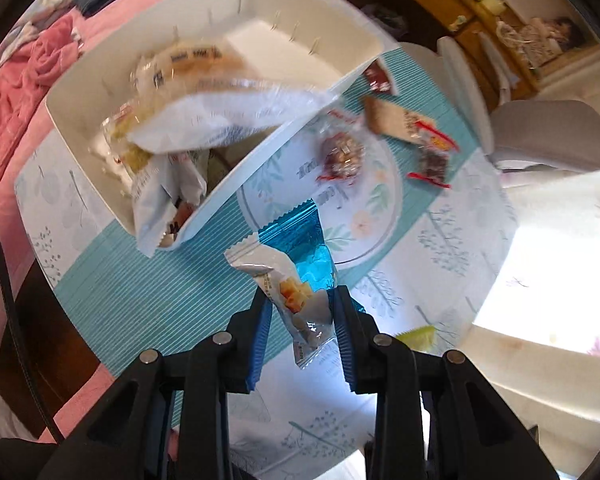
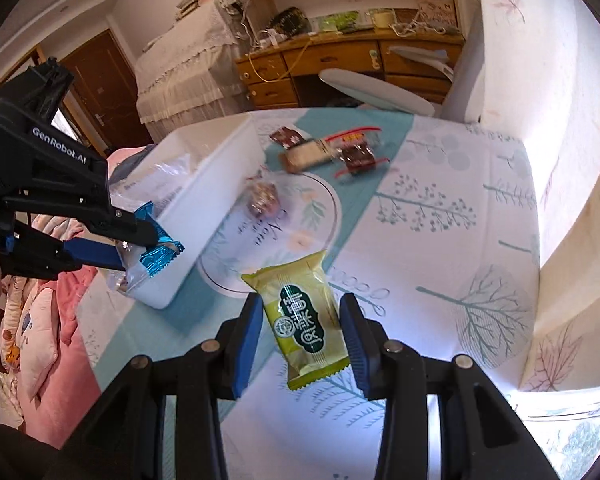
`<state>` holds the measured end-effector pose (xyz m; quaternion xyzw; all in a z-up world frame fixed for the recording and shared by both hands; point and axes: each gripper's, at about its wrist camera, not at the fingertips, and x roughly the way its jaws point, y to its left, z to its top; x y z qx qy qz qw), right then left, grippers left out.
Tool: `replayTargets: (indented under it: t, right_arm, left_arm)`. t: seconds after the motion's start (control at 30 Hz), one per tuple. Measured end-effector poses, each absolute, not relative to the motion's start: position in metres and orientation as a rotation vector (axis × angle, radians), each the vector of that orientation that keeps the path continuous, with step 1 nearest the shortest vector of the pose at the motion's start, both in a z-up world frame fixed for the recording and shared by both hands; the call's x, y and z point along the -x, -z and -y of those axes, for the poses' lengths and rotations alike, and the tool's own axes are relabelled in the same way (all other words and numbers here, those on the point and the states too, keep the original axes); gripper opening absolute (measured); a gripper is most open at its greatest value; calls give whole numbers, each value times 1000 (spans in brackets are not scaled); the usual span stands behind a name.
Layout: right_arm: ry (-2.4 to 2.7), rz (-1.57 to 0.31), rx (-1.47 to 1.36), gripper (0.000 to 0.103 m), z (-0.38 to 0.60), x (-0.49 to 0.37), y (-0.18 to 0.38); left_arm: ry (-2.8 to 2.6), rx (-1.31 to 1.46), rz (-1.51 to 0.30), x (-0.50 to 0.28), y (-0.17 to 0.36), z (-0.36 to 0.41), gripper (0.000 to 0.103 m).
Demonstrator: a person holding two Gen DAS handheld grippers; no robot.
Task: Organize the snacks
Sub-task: 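Carry the blue-wrapped snack into the white tray and open the left tool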
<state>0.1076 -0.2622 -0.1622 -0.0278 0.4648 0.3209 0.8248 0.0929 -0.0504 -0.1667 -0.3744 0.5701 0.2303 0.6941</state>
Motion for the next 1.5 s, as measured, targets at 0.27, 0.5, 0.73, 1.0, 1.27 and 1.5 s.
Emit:
replayTargets:
  t: [0.27, 0.5, 0.73, 1.0, 1.27, 1.5]
  right_arm:
    - [-728, -910, 91, 40, 233, -98, 122]
    - [-750, -886, 99, 40, 197, -87, 111]
    - [-726, -878, 69, 40, 150, -75, 102]
    - [-632, -890, 4, 40, 103, -72, 102]
    - [-563, -903, -91, 40, 66, -71, 113]
    - [-478, -891, -157, 40, 40, -68, 125]
  left_arm:
    - [-448, 762, -1179, -75, 109, 30, 29]
    - [-418, 706, -1086, -69, 78, -6, 29]
    - [-313, 638, -1115, -73, 69, -44, 29]
    - [-235, 516, -1156, -78, 74, -103, 29]
    - [-175, 431, -1207, -81, 98, -152, 29]
    - [-136, 367, -1230, -85, 116, -184, 29]
